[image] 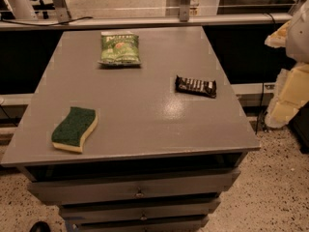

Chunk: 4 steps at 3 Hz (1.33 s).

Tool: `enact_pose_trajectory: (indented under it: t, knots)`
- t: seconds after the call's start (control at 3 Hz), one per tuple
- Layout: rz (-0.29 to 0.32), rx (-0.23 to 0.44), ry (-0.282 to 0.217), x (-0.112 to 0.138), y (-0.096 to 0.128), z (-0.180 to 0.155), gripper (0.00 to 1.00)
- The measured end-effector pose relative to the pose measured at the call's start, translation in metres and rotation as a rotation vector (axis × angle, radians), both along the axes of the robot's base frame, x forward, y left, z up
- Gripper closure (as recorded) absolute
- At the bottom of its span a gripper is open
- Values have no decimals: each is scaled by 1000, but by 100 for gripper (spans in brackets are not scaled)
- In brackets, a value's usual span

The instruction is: Pick rxbar chocolate

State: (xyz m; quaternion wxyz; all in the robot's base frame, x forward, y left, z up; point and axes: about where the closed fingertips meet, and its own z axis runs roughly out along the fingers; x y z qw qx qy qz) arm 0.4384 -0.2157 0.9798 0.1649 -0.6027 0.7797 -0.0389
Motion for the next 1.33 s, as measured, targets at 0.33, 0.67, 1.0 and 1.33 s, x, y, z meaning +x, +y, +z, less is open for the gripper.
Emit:
enact_pose_trajectory:
  t: [0.33,0.67,1.0,1.33]
  knots:
    - [0,0,0,0,0,0,0]
    - [3,29,-55,16,-3,3,0]
    - [-22,107,-137,65,-8,-5,0]
    - [-70,232,-149,117,-10,-26,0]
